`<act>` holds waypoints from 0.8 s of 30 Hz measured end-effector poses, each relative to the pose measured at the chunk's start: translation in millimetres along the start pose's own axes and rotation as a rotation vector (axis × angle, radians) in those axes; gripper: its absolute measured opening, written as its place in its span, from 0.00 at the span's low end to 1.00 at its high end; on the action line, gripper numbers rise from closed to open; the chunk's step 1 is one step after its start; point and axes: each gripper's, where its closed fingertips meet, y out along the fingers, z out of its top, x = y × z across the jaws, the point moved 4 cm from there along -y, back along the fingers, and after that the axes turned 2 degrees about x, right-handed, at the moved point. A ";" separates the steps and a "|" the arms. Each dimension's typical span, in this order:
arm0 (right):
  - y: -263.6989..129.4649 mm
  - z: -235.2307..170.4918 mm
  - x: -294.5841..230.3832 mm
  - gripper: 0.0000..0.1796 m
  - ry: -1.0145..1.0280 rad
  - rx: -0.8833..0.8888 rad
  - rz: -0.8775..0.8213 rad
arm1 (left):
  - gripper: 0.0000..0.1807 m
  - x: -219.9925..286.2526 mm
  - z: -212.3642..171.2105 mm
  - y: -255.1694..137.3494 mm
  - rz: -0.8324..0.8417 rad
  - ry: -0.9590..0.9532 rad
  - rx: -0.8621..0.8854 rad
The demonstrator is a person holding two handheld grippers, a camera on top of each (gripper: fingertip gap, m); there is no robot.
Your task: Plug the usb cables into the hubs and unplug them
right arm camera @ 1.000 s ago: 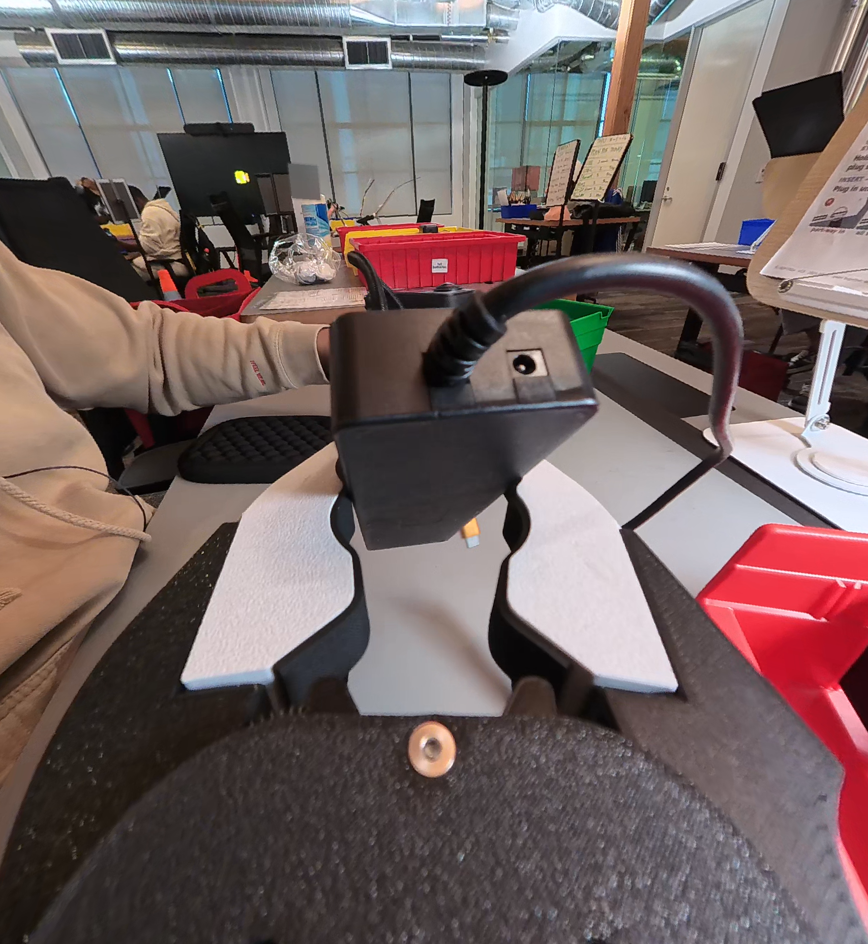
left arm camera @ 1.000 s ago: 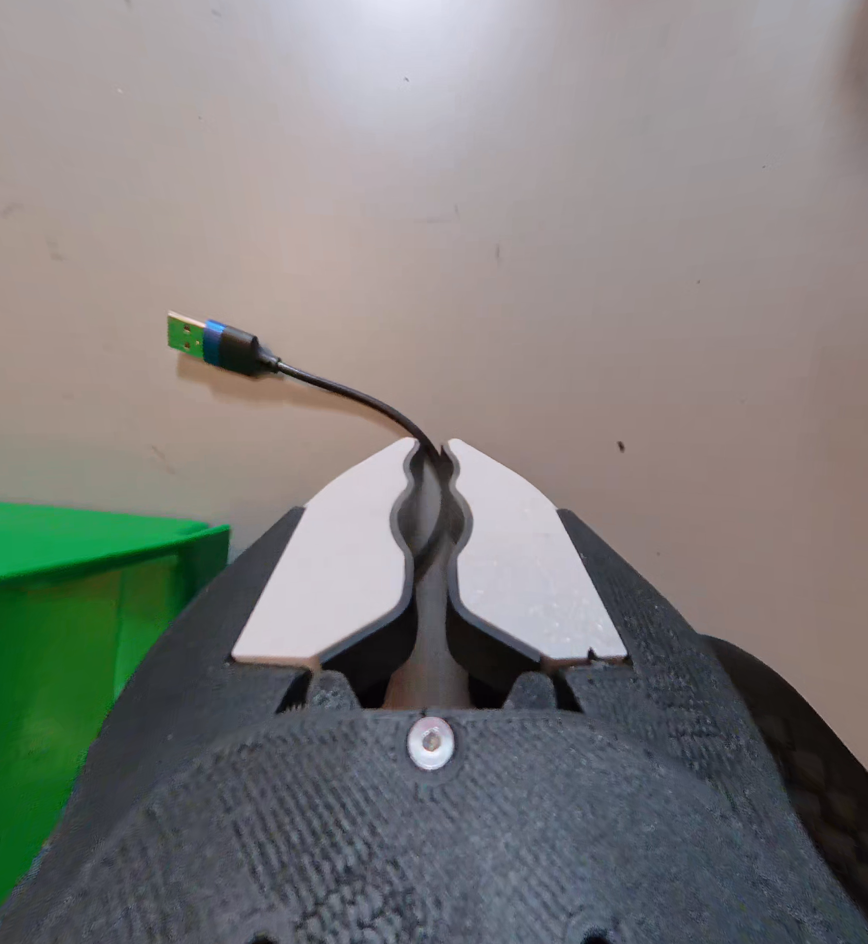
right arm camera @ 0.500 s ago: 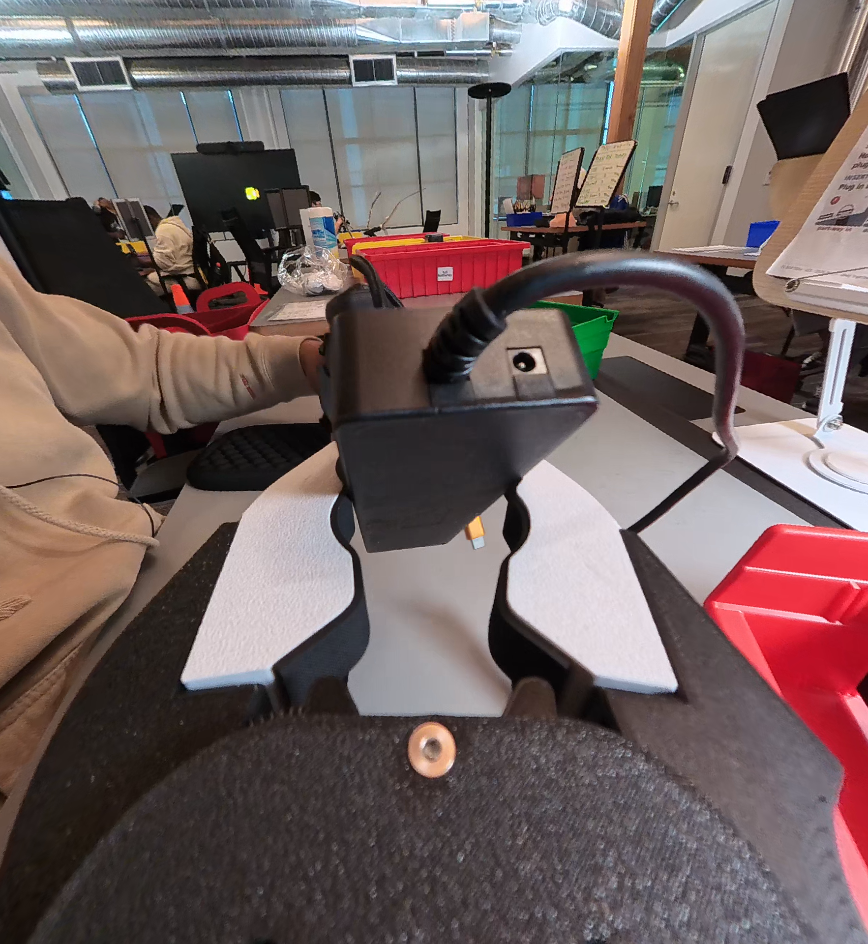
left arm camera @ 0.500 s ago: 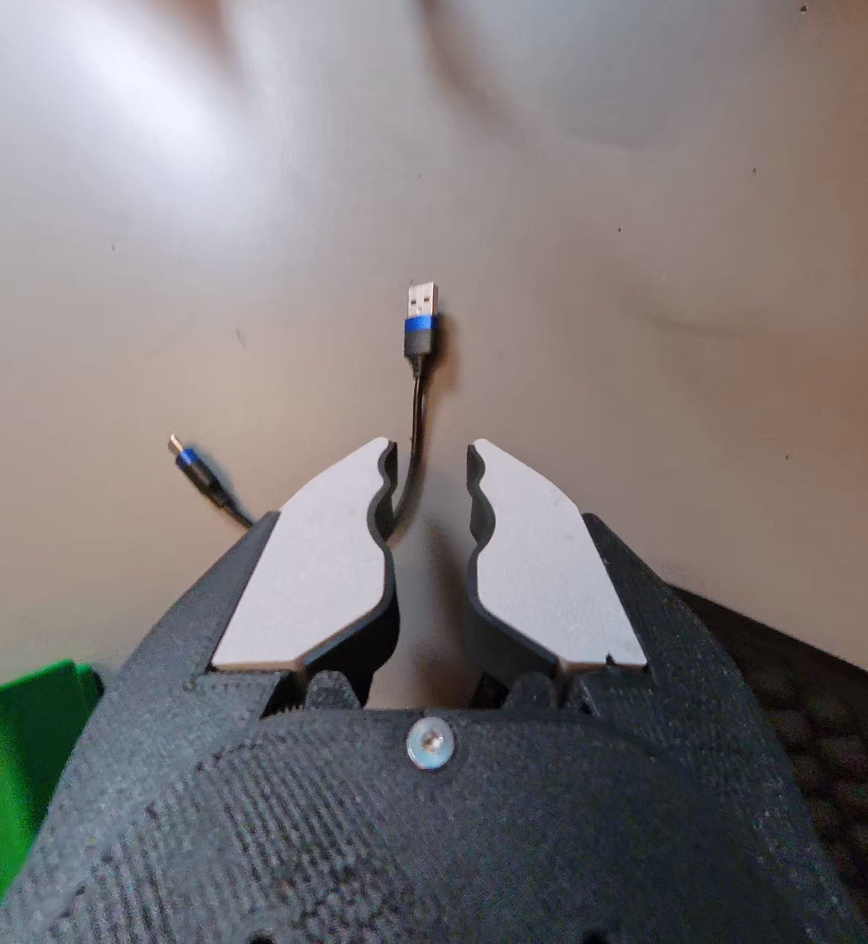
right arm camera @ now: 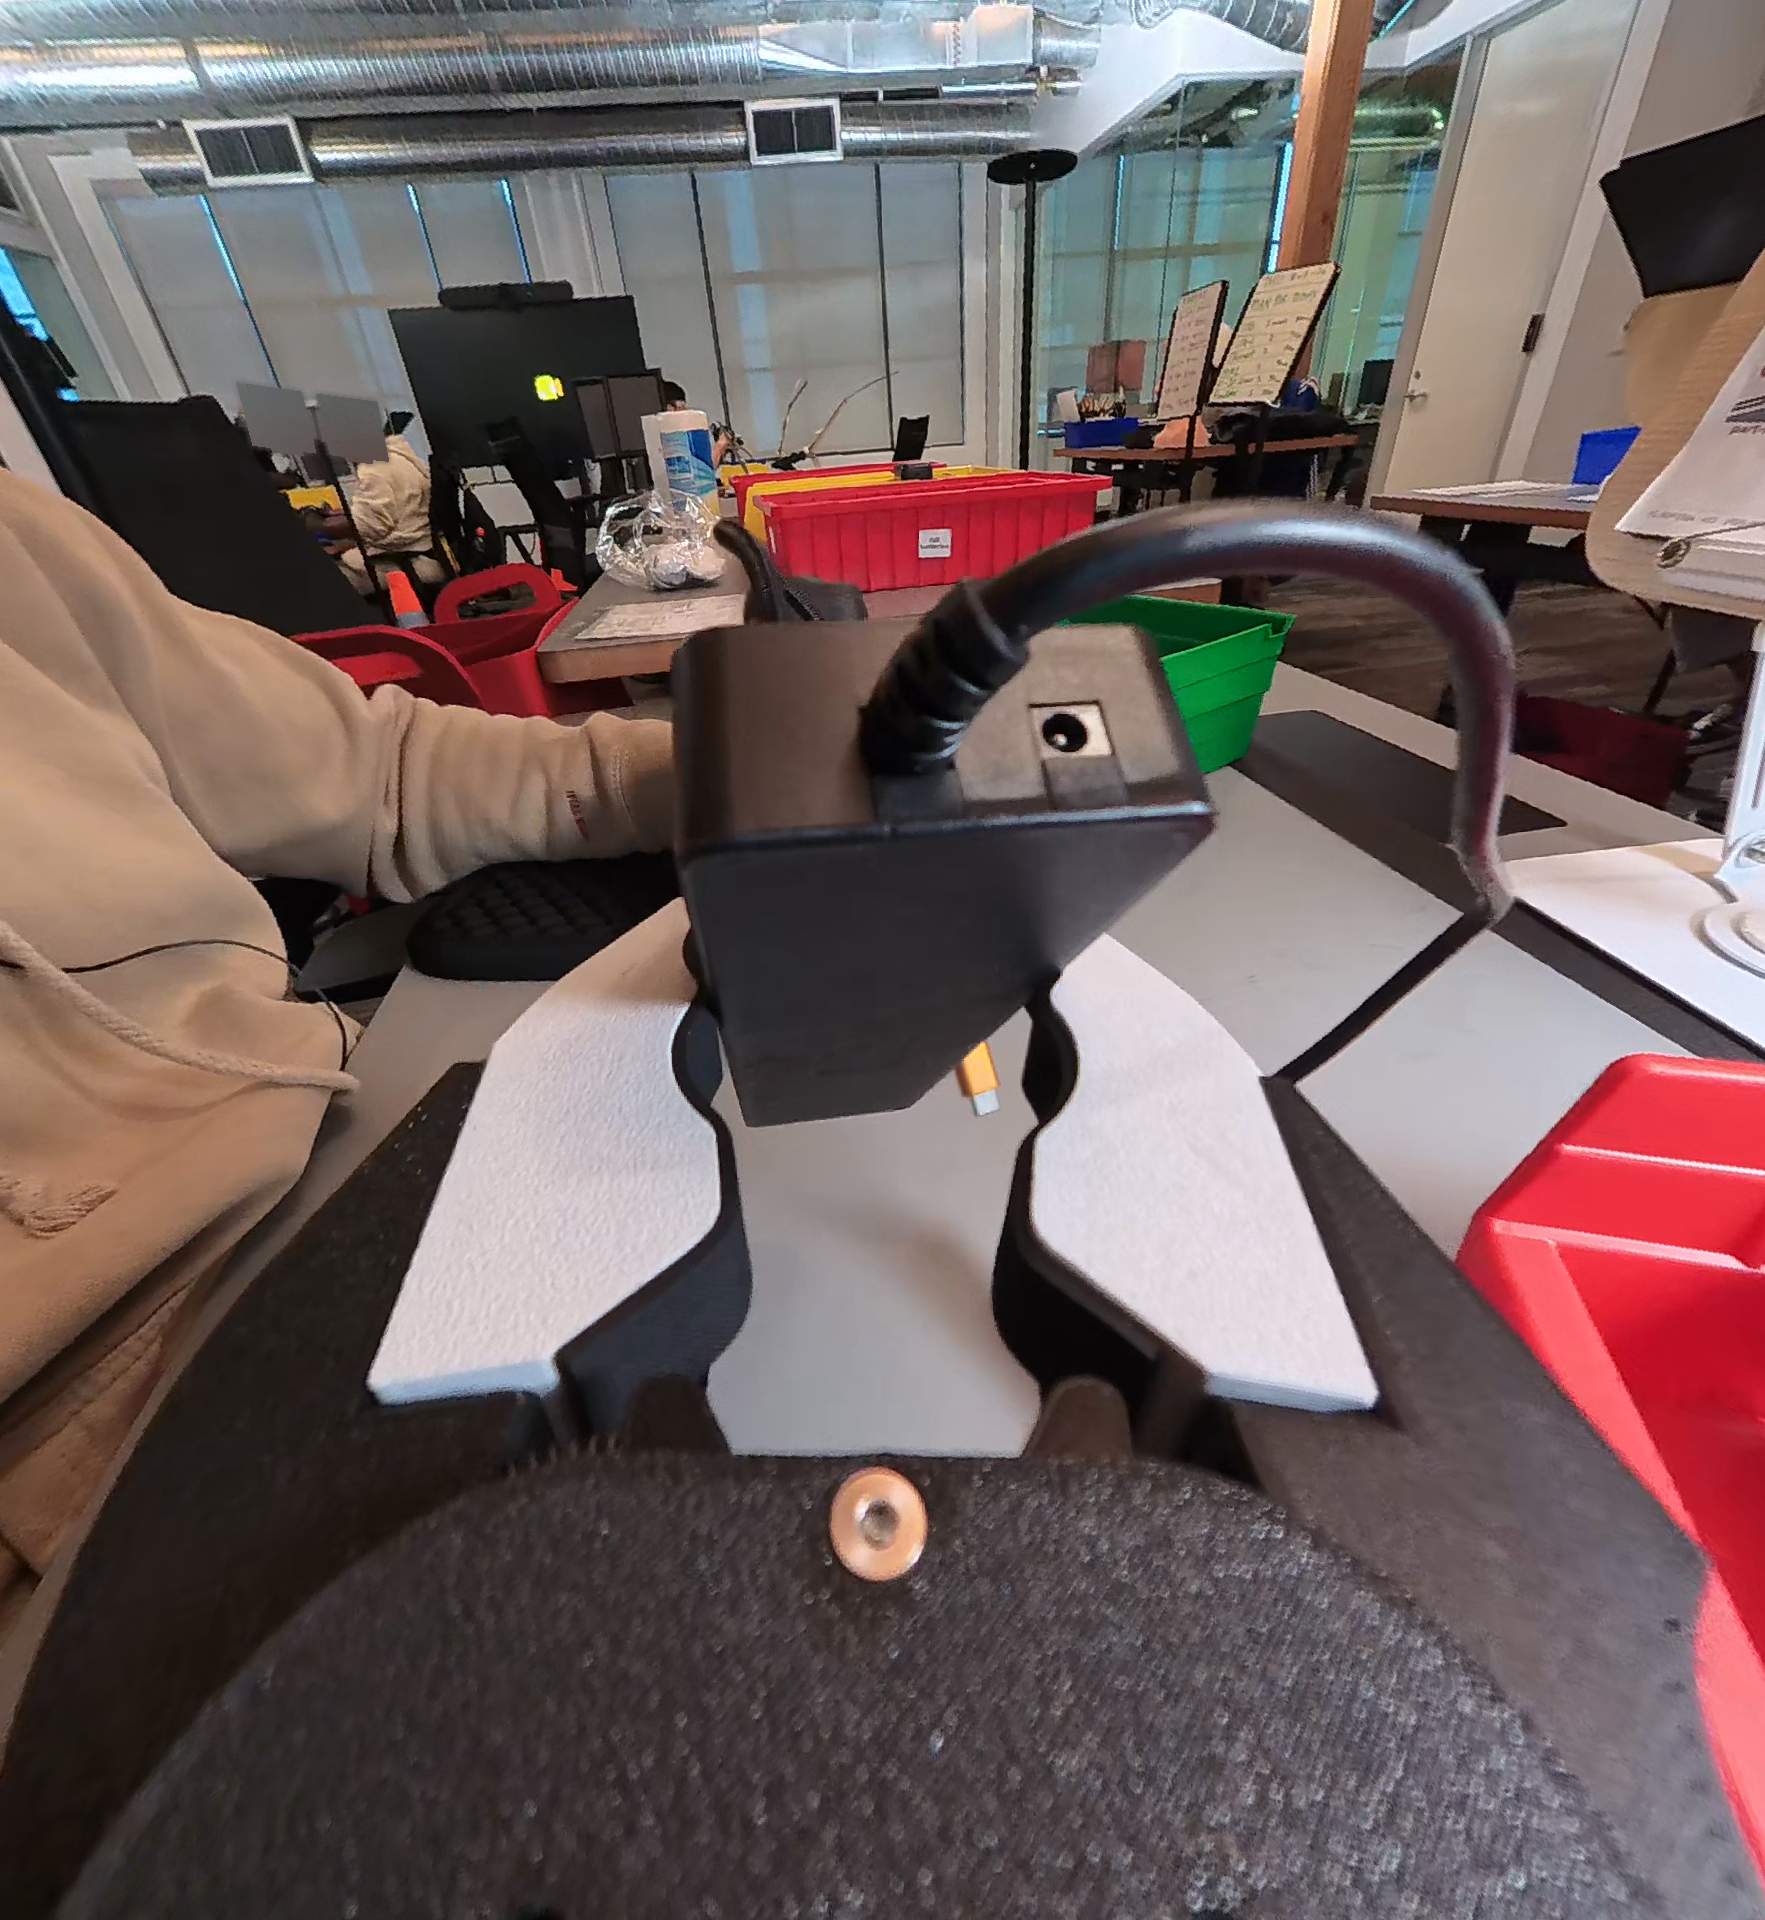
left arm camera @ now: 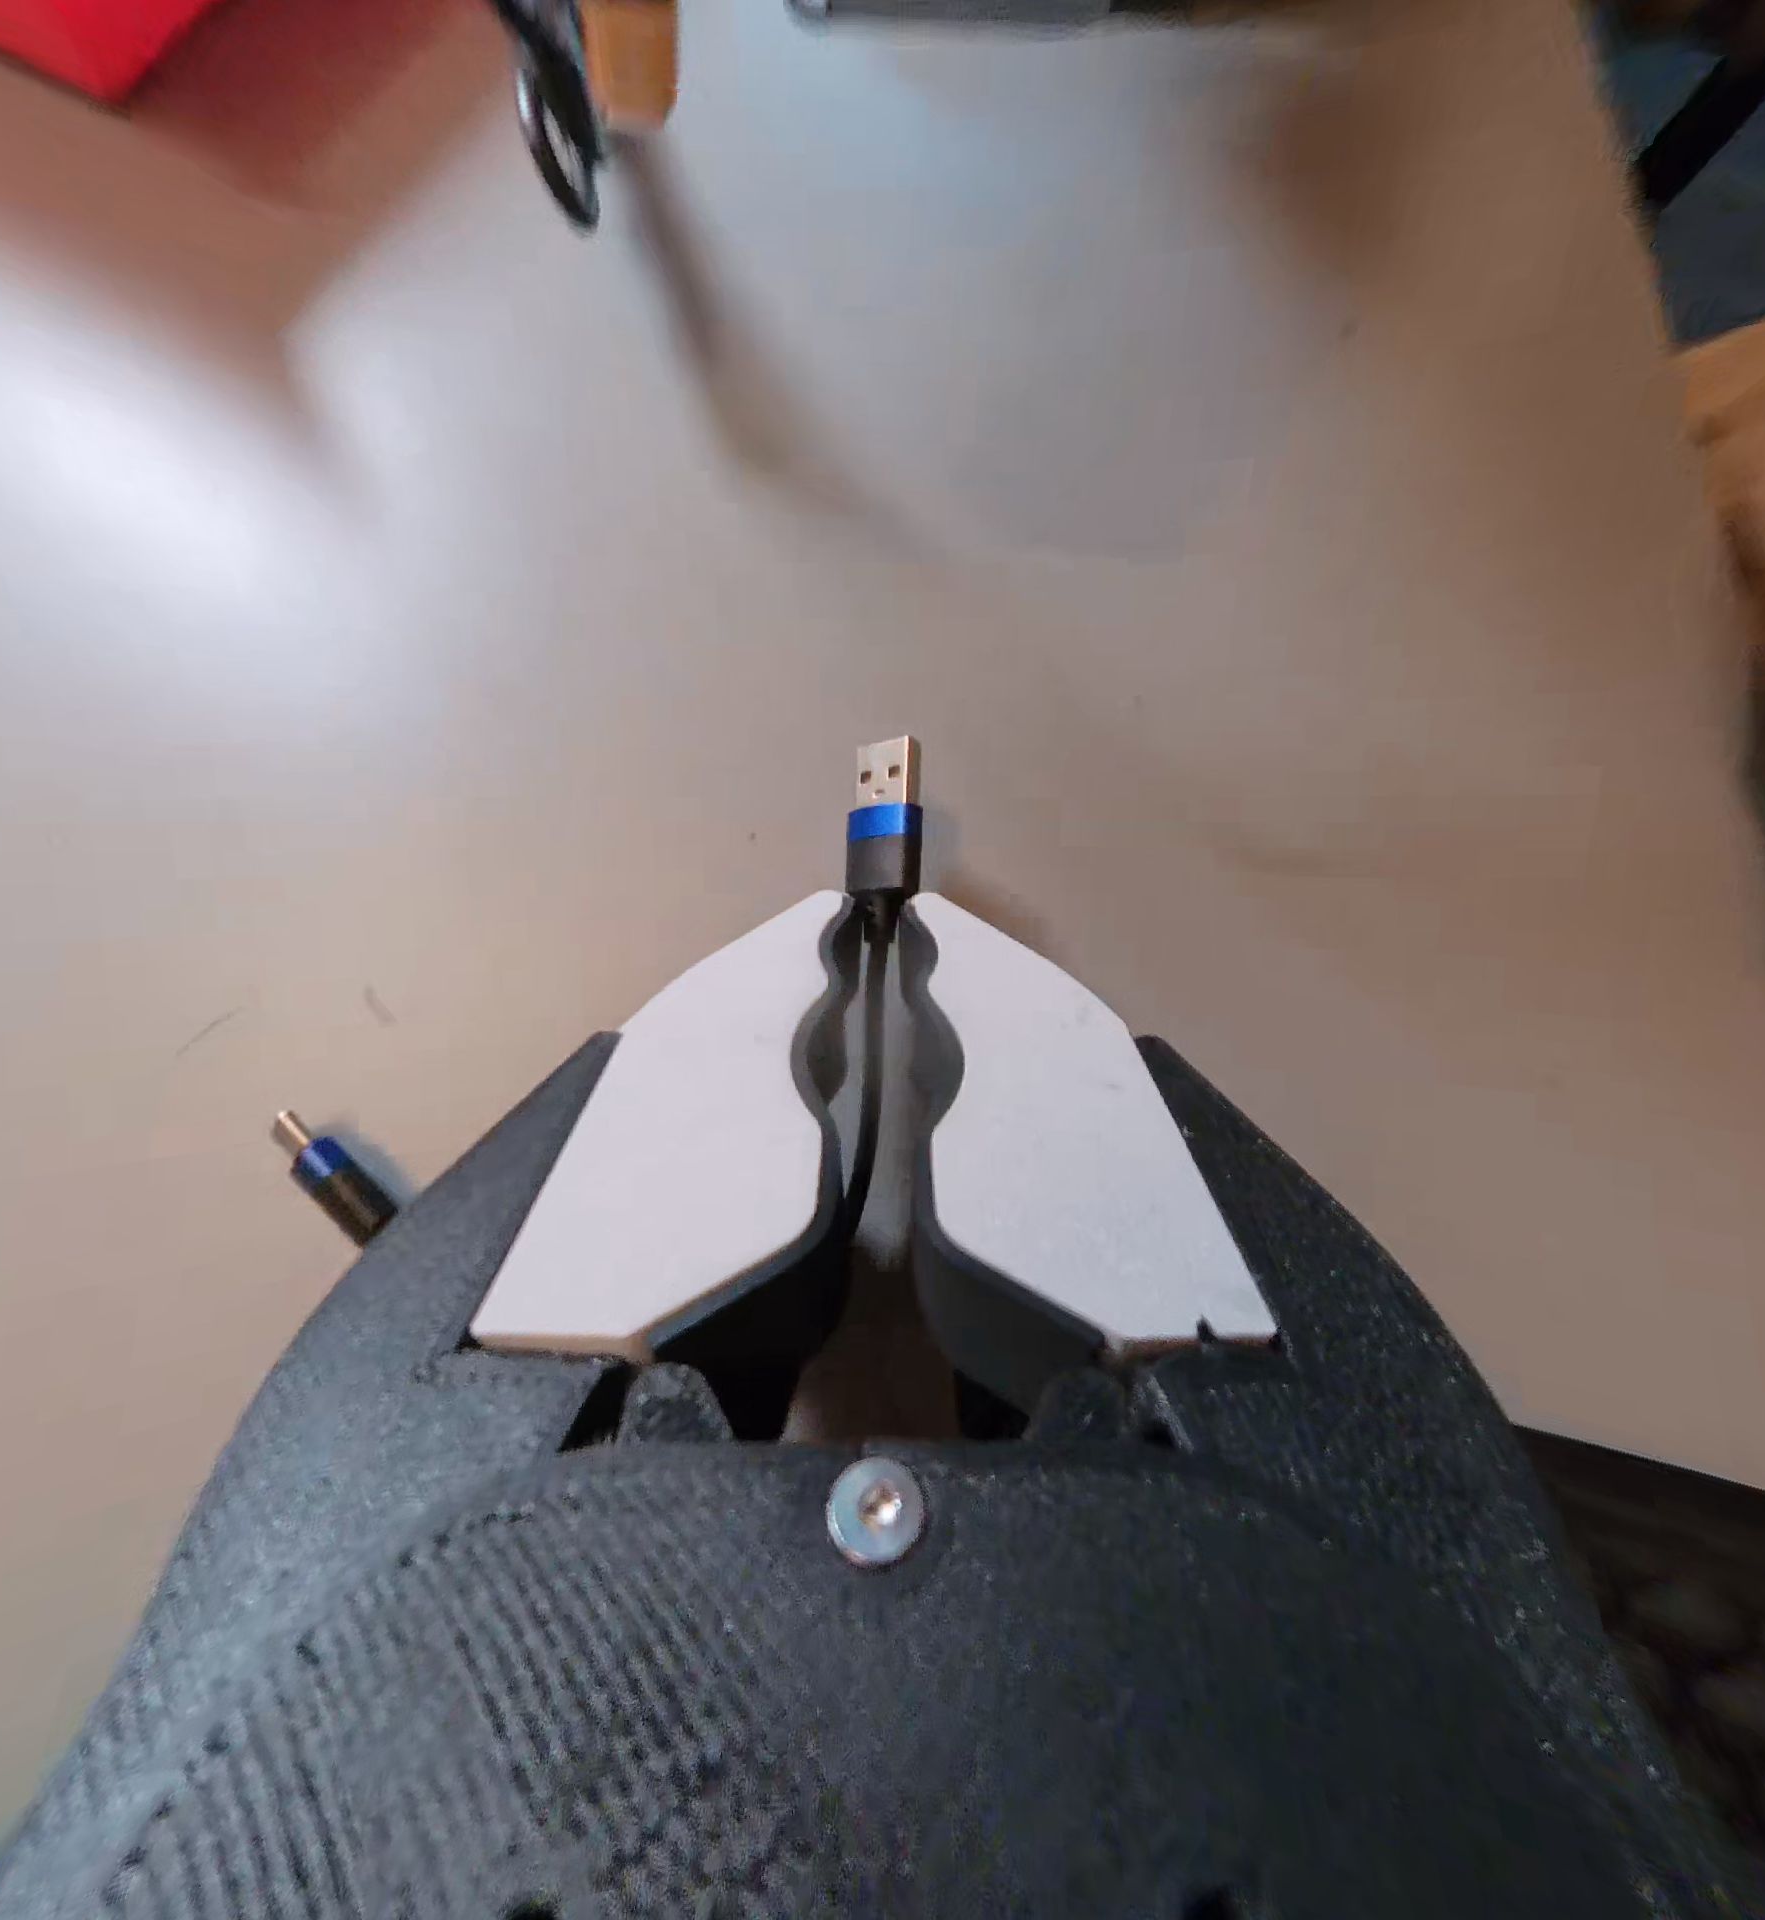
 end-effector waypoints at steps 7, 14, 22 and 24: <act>8.6 -11.2 -5.4 0.31 0.011 -0.028 0.043 | 0.04 19.6 39.9 -23.8 0.031 0.123 0.283; 17.2 -18.1 -16.5 0.31 0.009 -0.054 0.103 | 0.04 22.0 48.2 -23.8 0.149 0.182 0.302; 18.6 -16.4 -32.2 0.32 0.027 -0.031 0.241 | 0.04 -6.0 48.5 -41.2 0.374 0.074 0.302; 22.0 -21.1 -35.8 0.31 0.031 -0.065 0.257 | 0.04 0.0 56.9 -42.4 0.385 0.103 0.306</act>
